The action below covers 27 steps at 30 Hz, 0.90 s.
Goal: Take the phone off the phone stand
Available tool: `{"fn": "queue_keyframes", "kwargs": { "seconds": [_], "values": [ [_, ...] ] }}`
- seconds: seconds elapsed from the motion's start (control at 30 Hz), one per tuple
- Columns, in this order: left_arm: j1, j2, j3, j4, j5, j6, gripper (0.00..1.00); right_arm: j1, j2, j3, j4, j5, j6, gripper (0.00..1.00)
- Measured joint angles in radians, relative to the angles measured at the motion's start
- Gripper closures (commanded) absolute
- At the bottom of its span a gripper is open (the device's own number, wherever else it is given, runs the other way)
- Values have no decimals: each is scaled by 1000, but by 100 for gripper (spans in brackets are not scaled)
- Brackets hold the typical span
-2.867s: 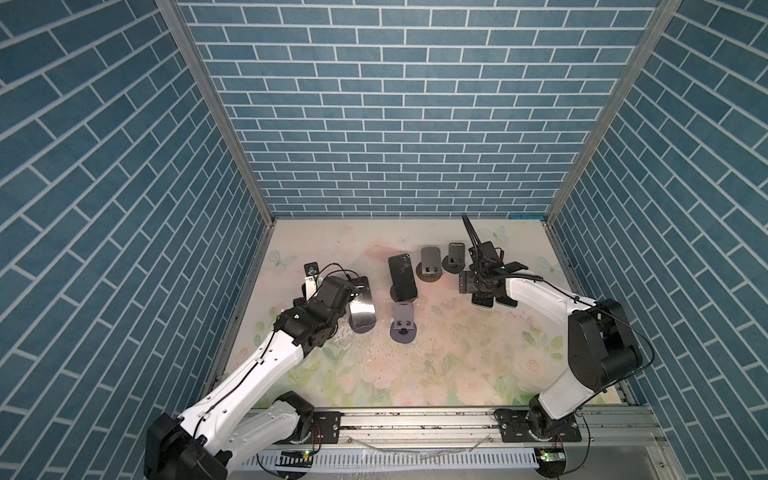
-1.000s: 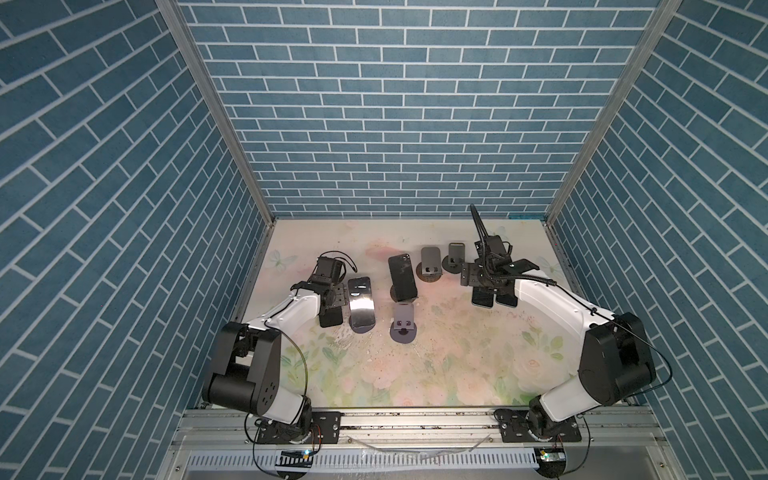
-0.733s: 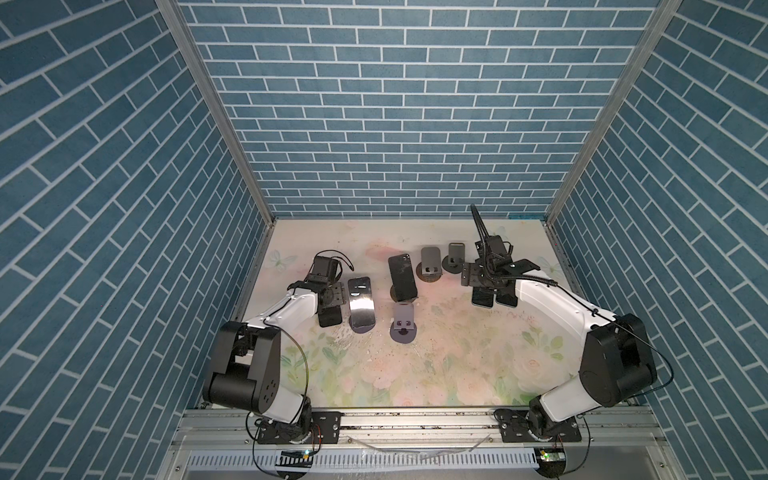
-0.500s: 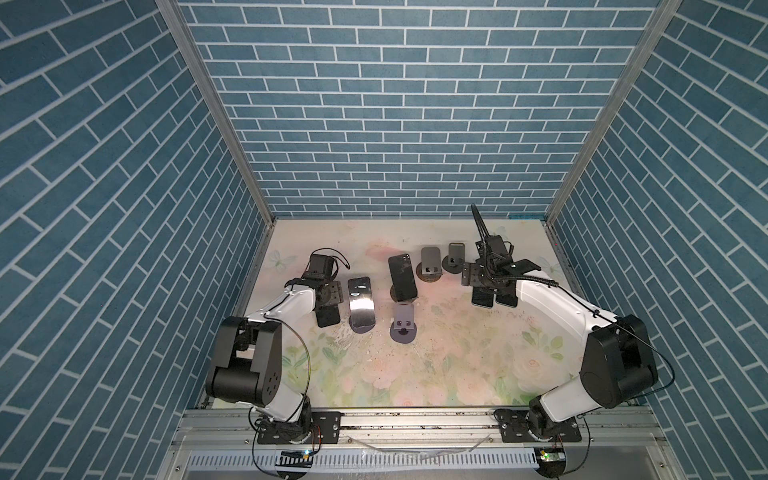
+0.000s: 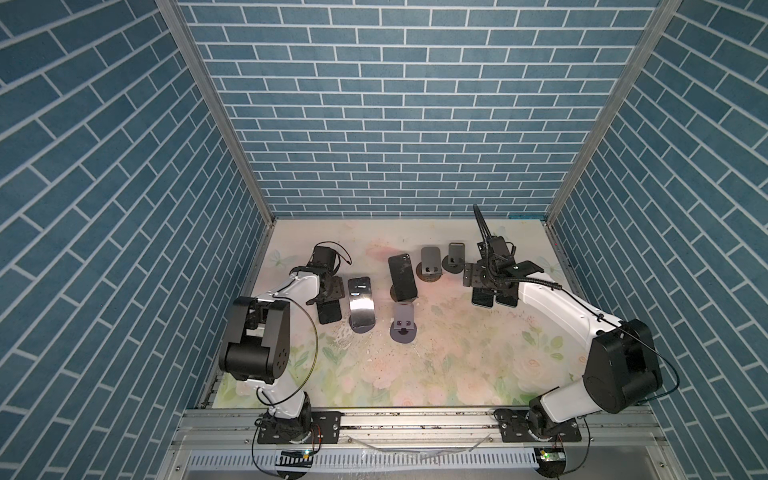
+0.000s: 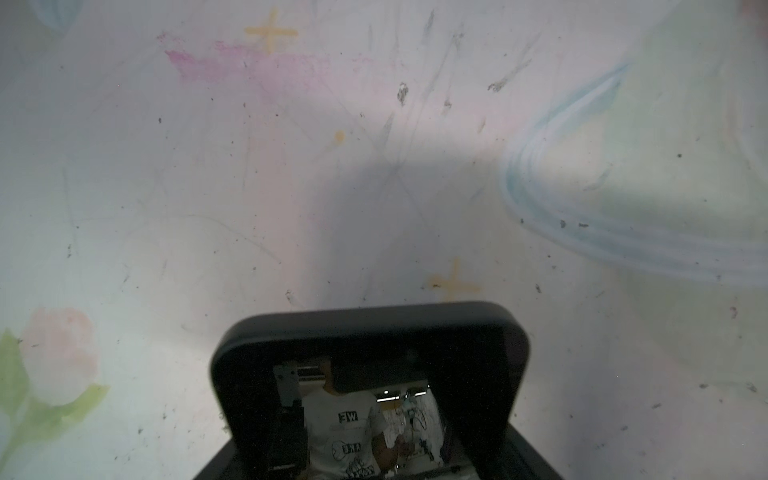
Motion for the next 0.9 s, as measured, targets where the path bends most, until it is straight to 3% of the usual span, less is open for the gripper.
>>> {"fn": "queue_keyframes", "kwargs": {
  "seconds": [0.63,0.9],
  "values": [
    [13,117,64,-47,20,-4,42,0,-1,-2,0,0,0,7],
    [14,127,76,-58,24,-4,36,0,-1,-2,0,0,0,7]
  ]
}}
